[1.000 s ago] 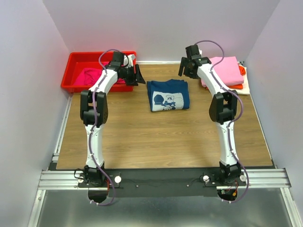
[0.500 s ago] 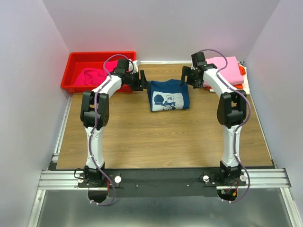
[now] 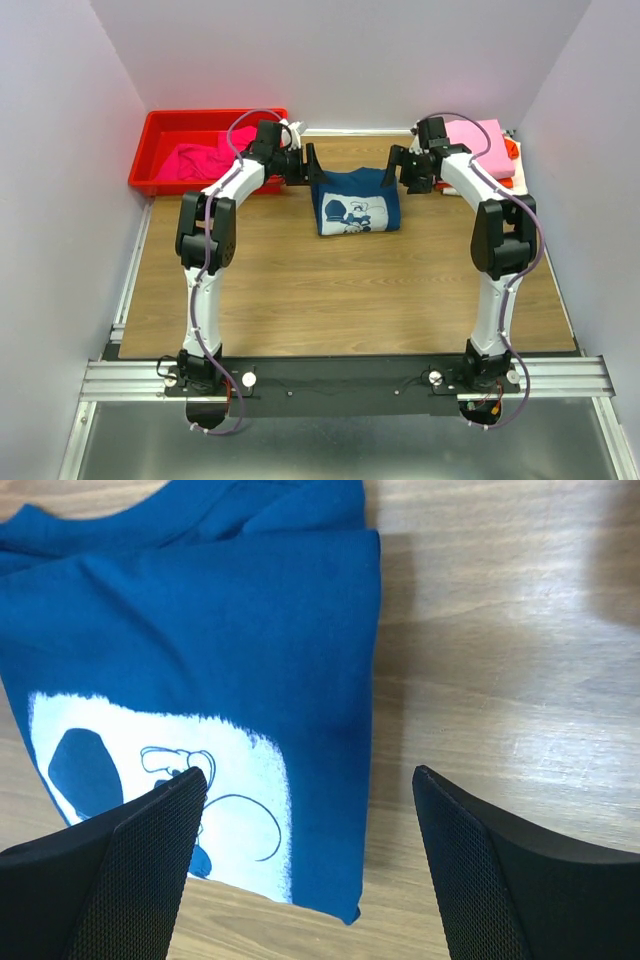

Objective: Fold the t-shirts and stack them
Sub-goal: Fold the tshirt

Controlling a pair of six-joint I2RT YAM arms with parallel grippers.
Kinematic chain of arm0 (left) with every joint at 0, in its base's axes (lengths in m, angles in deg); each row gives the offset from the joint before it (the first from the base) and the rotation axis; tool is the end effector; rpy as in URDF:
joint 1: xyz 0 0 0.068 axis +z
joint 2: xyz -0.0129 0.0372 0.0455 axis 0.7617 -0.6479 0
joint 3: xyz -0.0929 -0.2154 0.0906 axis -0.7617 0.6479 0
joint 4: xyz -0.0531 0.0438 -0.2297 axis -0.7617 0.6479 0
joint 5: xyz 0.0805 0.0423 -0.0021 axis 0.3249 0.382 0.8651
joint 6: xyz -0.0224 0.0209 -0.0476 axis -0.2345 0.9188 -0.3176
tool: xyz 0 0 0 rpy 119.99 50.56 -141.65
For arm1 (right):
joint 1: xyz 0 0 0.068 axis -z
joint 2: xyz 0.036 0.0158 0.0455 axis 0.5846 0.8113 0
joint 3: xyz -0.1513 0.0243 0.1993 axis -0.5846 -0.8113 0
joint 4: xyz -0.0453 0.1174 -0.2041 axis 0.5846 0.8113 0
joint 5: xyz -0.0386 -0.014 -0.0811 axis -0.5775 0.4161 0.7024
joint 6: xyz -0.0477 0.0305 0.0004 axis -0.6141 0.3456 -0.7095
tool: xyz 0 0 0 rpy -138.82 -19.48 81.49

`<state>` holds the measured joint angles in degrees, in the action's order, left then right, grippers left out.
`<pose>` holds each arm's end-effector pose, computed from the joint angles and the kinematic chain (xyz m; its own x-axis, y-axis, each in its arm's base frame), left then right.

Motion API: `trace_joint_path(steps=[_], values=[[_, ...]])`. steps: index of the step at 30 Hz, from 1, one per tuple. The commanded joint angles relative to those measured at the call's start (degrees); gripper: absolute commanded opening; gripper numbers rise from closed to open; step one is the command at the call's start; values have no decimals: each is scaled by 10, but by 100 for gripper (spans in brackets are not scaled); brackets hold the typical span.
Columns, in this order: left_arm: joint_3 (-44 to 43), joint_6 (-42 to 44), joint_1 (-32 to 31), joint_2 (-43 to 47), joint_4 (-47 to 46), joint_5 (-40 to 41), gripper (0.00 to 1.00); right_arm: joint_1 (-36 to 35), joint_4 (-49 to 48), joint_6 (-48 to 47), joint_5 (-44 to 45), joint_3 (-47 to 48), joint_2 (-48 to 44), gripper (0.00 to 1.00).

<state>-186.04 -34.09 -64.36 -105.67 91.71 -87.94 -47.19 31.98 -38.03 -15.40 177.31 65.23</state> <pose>0.4515 -0.1436 0.1957 -0.8385 -0.0982 -0.5360 0.3433 0.6688 -0.6595 0.4276 0.0939 0.2085 -0.8531 0.1568 -0.4976 -0.0230 0.9416 0.3360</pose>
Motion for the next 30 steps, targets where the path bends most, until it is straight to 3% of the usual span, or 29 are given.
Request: trace_joint_path(steps=[1, 20, 23, 26, 30], values=[[-27, 2, -1, -27, 15, 43, 71, 7, -25, -6, -47, -17, -18, 90], [-85, 4, -22, -99, 50, 85, 75, 23, -50, 0, -78, -50, -3, 90], [-91, 3, -22, -107, 58, 92, 68, 25, -56, 2, -87, -48, 6, 90], [-78, 8, -22, -106, 65, 100, 50, 27, -60, 4, -95, -46, 9, 90], [-57, 17, -22, -101, 68, 111, 36, 33, -65, 2, -107, -48, 13, 90]])
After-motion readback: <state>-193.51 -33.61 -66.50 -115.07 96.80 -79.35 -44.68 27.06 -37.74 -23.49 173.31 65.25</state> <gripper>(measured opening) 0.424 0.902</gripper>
